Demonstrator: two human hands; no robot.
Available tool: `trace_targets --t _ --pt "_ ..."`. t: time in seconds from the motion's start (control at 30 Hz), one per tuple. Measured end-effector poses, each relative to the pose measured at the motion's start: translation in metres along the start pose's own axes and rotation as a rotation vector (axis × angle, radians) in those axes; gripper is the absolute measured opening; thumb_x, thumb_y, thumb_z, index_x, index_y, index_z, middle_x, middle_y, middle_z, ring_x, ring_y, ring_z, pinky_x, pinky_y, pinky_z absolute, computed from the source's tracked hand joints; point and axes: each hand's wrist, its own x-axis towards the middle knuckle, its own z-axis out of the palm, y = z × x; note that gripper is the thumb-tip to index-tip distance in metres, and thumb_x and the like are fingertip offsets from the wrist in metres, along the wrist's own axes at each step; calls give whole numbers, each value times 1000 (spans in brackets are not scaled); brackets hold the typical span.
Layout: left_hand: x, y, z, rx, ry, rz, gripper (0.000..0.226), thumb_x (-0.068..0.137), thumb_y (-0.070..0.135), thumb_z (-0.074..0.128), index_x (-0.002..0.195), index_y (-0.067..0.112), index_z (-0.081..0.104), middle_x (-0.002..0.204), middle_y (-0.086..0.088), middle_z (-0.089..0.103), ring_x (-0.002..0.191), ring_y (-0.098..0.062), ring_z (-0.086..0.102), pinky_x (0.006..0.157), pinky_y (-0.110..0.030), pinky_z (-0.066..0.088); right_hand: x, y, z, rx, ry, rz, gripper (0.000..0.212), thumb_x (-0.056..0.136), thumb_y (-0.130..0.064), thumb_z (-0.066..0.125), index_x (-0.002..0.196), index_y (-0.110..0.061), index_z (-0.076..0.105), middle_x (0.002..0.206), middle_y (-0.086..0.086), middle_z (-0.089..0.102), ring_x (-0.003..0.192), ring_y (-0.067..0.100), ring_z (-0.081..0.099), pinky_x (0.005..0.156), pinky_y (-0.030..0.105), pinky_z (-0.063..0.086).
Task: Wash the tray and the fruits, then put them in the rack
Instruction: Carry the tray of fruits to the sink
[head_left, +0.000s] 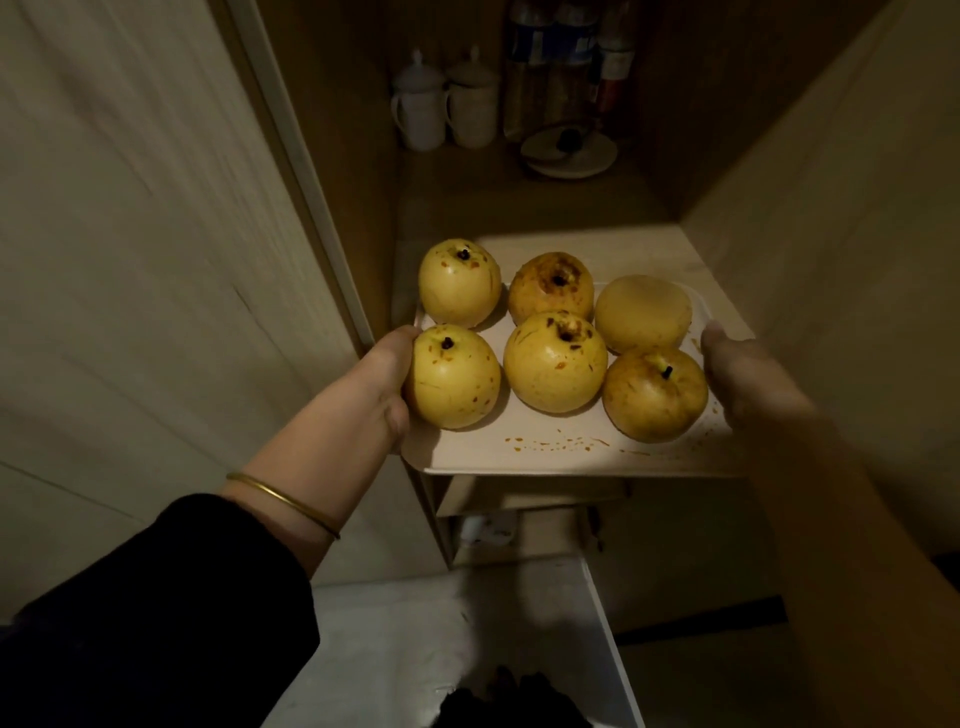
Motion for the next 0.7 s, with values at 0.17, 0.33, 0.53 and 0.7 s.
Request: trace_targets --t 0.17,0.33,0.53,0.7 --pt "-9 -15 -4 6 -6 20 36 94 40 46 68 18 57 55 -7 62 65 -26 57 56 -31 45 -10 16 0 114 36 -25 33 98 -45 41 85 -15 49 68 5 46 54 17 41 53 26 33" --pt "-19 -36 -16 23 -35 5 37 92 41 47 64 18 55 42 -5 59 64 -25 56 55 -29 42 -34 31 -8 99 46 -6 42 97 -50 42 102 -11 58 86 9 59 83 26 56 73 34 44" --pt "-40 -67 -34 -7 -73 -31 33 87 39 50 63 18 56 55 -8 62 69 -27 59 67 -34 50 -66 53 -17 73 6 29 52 94 -55 42 112 -11 61 101 10 67 92 31 64 87 45 50" --pt "-52 -97 -53 5 -35 -75 28 80 37 53 60 18 51 64 -7 58 76 -27 57 91 -38 48 -92 61 -21 12 13 30 49 96 -52 41 112 -8 59 100 13 64 92 32 61 87 43 50"
